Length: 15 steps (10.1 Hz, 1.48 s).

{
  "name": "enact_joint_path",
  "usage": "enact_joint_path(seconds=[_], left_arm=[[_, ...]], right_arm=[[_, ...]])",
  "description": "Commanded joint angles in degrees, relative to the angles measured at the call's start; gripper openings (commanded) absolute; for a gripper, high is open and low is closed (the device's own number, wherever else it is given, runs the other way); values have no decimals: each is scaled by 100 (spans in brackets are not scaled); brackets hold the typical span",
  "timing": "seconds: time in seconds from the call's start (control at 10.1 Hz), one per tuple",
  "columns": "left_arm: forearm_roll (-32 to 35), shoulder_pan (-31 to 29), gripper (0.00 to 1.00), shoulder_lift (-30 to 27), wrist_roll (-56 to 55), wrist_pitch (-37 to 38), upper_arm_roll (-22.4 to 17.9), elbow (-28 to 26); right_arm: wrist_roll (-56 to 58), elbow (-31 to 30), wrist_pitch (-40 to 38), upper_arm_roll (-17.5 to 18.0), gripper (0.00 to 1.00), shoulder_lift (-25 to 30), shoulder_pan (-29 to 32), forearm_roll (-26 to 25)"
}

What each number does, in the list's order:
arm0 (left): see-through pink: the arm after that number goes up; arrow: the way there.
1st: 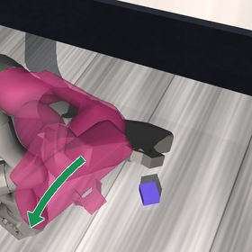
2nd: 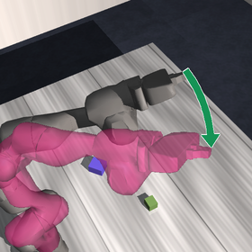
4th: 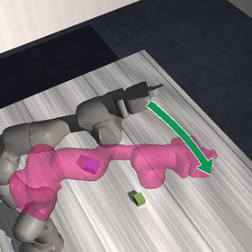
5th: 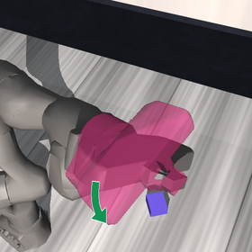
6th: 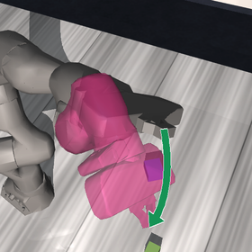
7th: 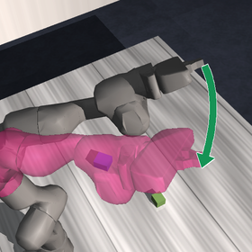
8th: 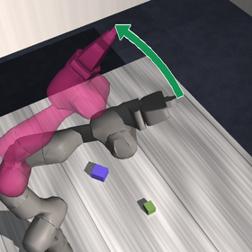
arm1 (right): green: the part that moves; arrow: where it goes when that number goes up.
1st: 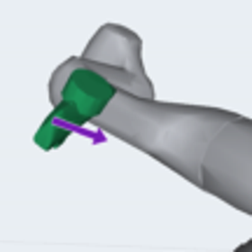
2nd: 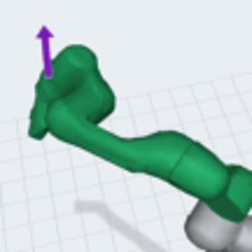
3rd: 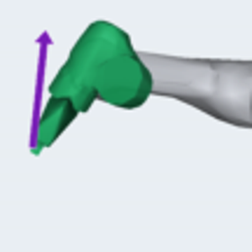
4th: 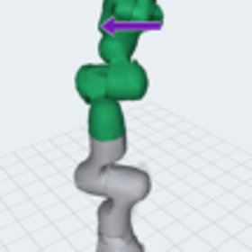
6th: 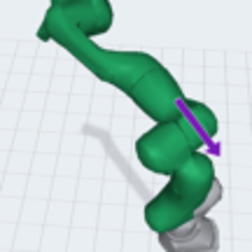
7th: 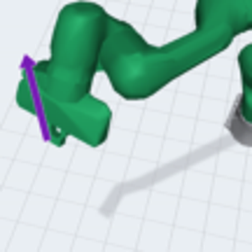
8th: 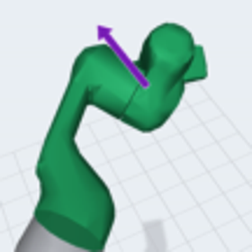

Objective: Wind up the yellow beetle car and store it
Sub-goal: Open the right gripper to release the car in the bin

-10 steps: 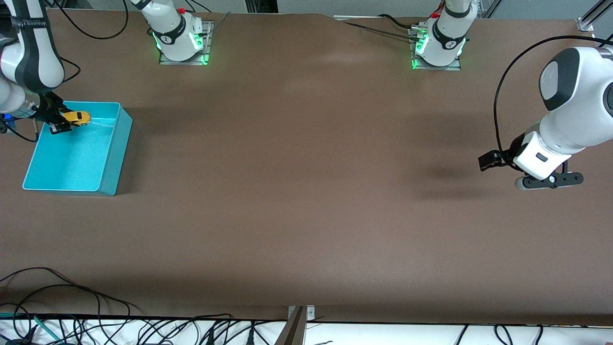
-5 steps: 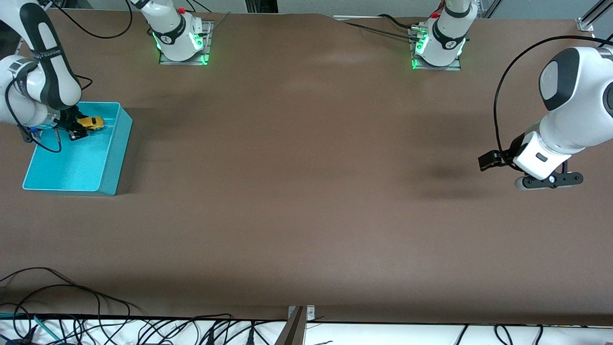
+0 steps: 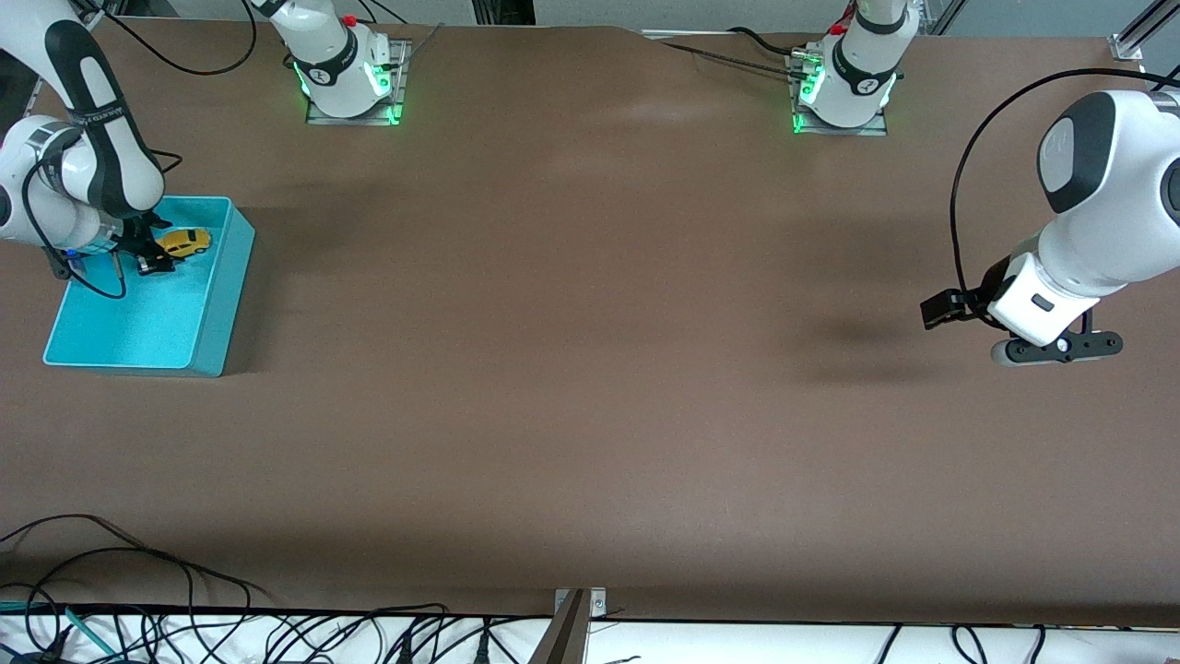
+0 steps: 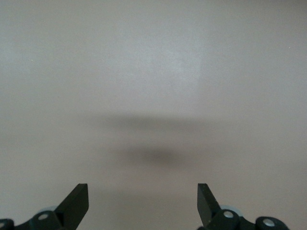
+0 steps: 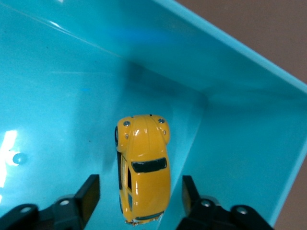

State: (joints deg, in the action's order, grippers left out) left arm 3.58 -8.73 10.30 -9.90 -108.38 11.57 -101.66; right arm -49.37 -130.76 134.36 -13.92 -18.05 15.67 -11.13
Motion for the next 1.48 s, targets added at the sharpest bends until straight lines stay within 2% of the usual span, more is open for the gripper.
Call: enact_joint_path(seconds=[0.0,0.2,0.3,0.4,0.79,0.99,1.19,1.39], left_arm=[[-121,-32,100,-11,146,71,21,15],[-121,-32,100,-11,146,71,21,15],[-121,-32,100,-11,146,71,21,15],[-121,-32,100,-11,146,71,21,15],[-121,-41,100,-11,146,71,21,15],[-121,-41,100,-11,146,71,21,15],[-121,-41,100,-11,146,71,21,15],[-121,-32,100,-11,146,71,21,15]], right_arm=[[40,-89,-59,73,100,275,94,-74],[50,-168,-51,73,100,284,94,-74],[58,-160,-51,73,100,406,85,-74],[67,-169,-85,73,100,755,85,-74],[15,-29,-769,451,100,1680,76,-47],[58,417,-1628,469,100,1840,76,31],[59,1033,-2272,757,100,1796,76,119],[6,1211,-2336,1239,100,1848,6,120]])
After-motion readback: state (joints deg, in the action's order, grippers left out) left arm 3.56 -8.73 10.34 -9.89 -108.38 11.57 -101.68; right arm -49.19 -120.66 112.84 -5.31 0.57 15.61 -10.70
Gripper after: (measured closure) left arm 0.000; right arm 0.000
